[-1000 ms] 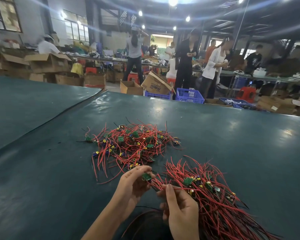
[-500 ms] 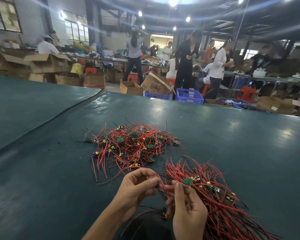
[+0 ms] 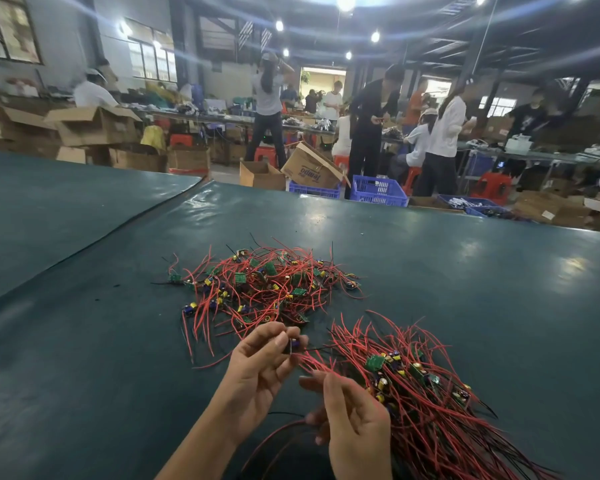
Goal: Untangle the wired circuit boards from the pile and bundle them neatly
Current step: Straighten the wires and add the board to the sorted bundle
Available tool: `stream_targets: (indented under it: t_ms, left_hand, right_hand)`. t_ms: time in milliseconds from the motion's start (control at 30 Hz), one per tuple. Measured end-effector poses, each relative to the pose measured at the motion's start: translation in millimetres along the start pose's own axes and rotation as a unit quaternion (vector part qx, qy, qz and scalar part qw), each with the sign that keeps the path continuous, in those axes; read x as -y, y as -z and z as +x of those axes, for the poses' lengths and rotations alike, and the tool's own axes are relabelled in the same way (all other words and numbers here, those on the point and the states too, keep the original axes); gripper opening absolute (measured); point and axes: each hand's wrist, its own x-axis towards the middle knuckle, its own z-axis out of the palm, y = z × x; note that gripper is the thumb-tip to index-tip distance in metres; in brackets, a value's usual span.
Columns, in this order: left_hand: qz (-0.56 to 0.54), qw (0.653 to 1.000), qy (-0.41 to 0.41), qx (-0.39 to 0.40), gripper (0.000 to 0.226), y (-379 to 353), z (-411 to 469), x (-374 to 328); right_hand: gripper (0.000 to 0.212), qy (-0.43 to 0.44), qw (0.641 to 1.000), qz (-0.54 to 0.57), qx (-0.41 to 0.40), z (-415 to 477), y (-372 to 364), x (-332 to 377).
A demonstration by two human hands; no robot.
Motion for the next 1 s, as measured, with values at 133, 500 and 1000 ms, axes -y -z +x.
stream_targets:
  t_ms: [133, 500, 1000]
  left_hand:
    - [0.053, 0.998, 0.029, 0.031, 0.043, -1.3, -1.8, 2.6]
    - [0.109, 0.990, 0.066, 0.061, 0.012, 1.8, -0.3, 7.6]
    - [0.261, 0.963, -0.056, -0.024, 0.017, 9.4, 6.1, 20.9]
  right_hand:
    - [0.020, 0.016, 0.998, -0.058, 0.030, -0.4, 1.8, -0.8]
    - [0.021, 0.097, 0.994, -0.045, -0.021, 1.5, 4.5, -1.9]
    - [0.022, -0.014, 0.998, -0.046, -0.039, 4.5, 6.0, -9.0]
